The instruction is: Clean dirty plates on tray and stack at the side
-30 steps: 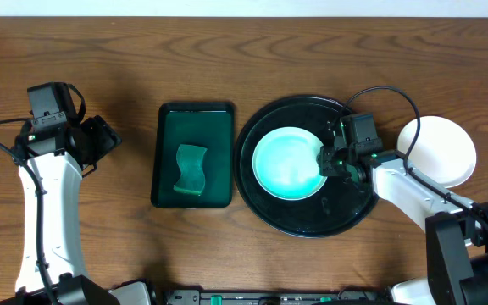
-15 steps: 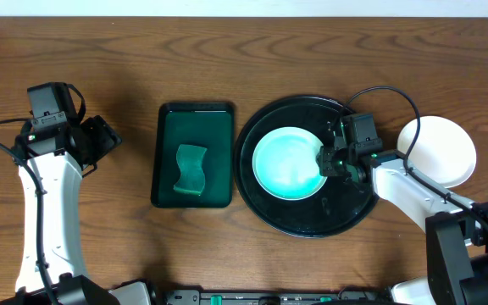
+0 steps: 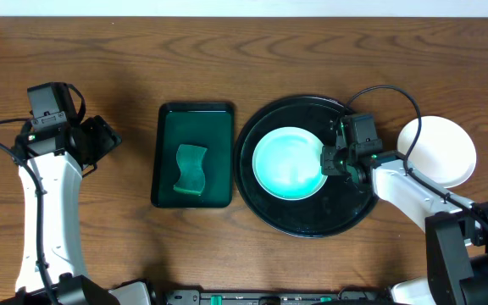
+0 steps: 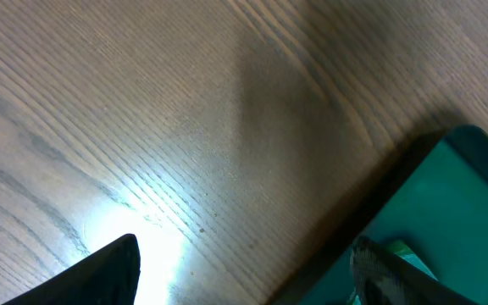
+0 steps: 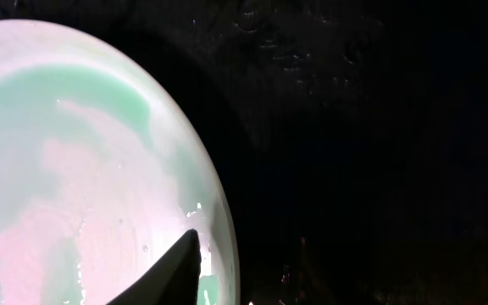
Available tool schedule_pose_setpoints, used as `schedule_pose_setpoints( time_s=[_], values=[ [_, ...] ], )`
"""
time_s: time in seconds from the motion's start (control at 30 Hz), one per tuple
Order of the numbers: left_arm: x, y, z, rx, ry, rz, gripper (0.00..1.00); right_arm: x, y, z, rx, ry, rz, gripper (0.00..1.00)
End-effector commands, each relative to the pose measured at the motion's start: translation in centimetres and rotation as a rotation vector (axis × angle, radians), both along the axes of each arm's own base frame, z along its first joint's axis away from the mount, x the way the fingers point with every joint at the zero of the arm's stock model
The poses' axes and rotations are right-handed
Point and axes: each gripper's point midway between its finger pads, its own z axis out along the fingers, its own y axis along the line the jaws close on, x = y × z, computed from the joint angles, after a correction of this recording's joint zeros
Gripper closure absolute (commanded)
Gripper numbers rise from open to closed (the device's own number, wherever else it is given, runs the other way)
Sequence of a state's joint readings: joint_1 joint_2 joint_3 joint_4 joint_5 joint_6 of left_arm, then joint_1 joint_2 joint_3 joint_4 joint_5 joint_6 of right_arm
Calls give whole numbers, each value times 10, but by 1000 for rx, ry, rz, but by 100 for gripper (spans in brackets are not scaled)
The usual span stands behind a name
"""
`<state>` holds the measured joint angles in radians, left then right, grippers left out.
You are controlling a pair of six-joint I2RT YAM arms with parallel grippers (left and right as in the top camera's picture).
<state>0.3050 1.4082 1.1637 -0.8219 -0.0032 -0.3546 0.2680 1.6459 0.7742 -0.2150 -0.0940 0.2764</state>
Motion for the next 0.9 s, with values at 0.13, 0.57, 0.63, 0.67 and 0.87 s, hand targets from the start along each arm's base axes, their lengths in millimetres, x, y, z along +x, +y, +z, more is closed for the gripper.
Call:
schedule_pose_setpoints(
  time_s=[0.13,0.57,0.63,0.67,0.87],
  values=[
    [2,3,6,9,-13,8,20,-4,0,-8,-14,-2,5,74],
    [2,3,6,9,-13,8,20,-1,0,-17,-11,-5,2,86],
    [2,3,6,9,-13,8,20,0,1,-16,-10,-9,2,89],
    [2,3,6,9,-13,8,20,0,1,-16,-10,-9,2,90],
    [2,3,6,9,-13,8,20,-1,1,-16,-10,-8,2,99]
  ],
)
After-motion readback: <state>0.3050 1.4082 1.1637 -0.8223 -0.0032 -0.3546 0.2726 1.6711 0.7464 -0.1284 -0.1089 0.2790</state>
